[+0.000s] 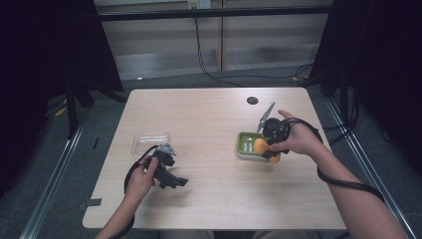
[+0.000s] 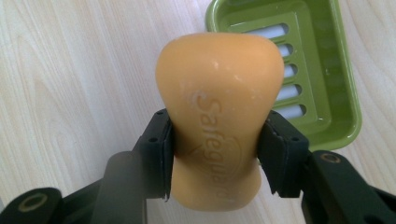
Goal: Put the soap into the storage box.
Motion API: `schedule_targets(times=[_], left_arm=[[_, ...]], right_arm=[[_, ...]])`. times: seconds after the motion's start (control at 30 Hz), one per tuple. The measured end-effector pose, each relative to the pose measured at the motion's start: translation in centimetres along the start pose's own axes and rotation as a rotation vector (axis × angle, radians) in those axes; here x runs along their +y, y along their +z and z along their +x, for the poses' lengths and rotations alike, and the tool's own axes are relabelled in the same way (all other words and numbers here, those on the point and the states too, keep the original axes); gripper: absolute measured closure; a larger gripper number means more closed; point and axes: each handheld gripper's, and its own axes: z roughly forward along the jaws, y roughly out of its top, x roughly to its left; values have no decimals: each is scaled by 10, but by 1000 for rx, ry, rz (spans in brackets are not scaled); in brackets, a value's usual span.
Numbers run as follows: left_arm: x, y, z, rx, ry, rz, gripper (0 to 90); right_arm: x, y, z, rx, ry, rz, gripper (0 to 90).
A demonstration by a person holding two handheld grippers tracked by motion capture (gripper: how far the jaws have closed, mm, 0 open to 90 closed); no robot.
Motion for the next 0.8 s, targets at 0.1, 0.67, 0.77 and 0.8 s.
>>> schedule_targets(times=[0.1, 0.67, 0.77, 0.8], left_arm=[[0, 0, 0, 3, 1, 3, 35], [0, -1, 0, 3, 6, 11, 35], [0, 0, 0, 4, 4, 6, 35], [0, 0, 0, 3, 4, 6, 35]], right_arm=[[1, 0, -1, -4, -1, -1, 505], [4, -5, -11, -24, 17, -4, 505], [4, -5, -13, -26, 25, -8, 505], [4, -4, -14, -29, 24, -8, 505]])
